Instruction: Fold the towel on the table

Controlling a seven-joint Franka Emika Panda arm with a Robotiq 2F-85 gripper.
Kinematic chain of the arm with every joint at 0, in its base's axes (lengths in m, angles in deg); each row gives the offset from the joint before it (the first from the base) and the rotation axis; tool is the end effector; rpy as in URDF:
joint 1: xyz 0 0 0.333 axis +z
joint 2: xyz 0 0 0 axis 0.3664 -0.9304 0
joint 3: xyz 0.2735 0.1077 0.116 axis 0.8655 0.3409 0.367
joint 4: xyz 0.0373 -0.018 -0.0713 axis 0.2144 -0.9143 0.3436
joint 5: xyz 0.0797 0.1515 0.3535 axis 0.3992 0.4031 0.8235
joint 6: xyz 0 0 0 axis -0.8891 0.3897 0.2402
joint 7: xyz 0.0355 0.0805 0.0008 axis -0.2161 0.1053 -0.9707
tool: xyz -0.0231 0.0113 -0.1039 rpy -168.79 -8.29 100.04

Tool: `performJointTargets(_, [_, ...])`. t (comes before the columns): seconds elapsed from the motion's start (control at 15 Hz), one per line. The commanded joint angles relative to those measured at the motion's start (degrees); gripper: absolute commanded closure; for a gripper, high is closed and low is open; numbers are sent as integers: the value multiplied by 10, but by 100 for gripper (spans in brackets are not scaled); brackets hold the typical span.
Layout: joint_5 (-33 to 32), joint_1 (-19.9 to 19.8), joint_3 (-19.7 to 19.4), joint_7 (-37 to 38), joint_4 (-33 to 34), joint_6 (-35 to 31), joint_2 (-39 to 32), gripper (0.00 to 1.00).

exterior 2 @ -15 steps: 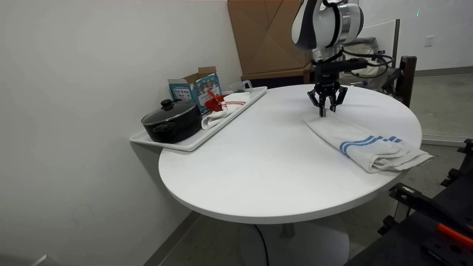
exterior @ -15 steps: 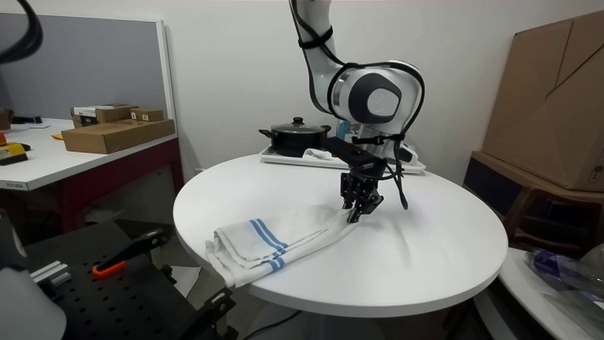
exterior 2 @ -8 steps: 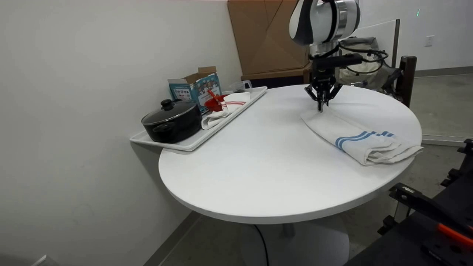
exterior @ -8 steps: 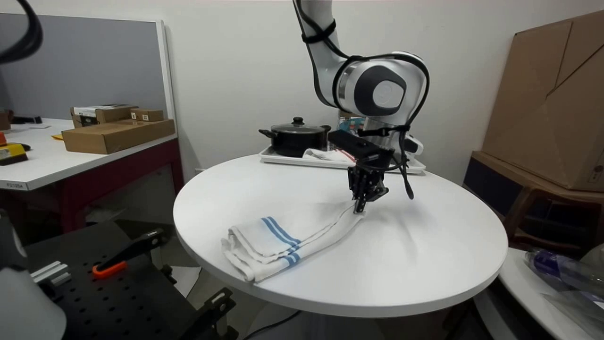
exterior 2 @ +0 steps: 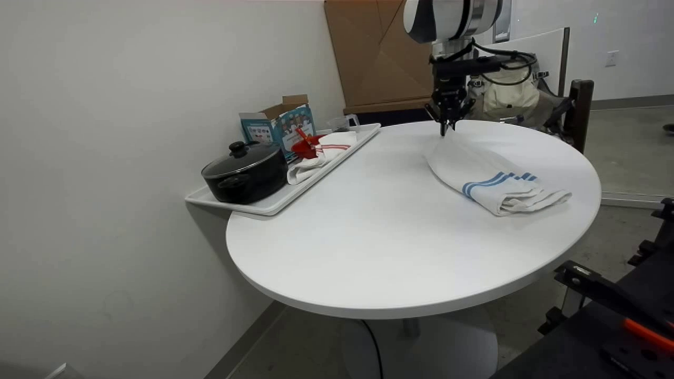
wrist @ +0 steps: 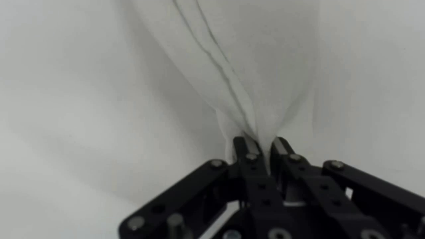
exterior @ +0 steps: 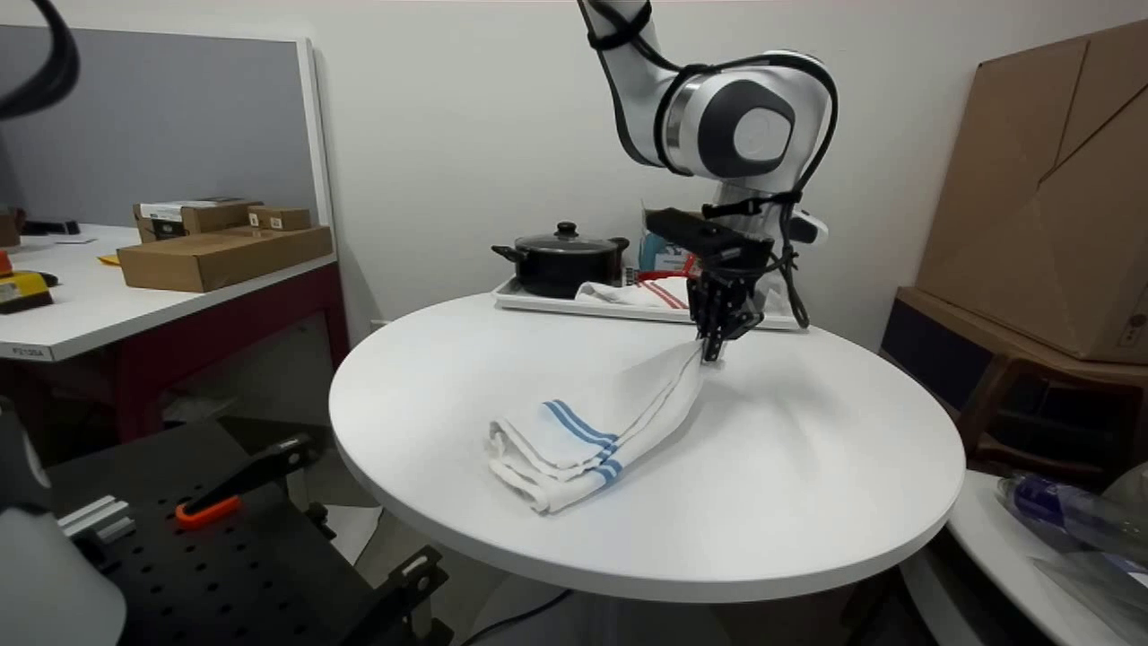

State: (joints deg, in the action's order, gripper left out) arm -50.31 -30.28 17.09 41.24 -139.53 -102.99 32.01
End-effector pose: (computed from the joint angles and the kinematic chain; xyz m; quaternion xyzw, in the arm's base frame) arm 0.6413 -0.1458 0.2004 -0.9692 0.2408 0.0141 0.0491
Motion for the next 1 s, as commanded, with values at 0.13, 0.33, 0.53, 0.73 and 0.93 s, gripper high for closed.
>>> performJointTargets(0.13, [-16,17,-7,31,23,27,37,89])
performJointTargets(0.33, [-24,29,-2,22,1,17,68,89])
performJointTargets(0.53, [-55,53,1,4,-60,-7,108,90])
performJointTargets(0.73, [-105,80,1,-3,-139,-42,147,89])
performJointTargets(0.93, [-144,94,4,-9,-222,-93,184,90])
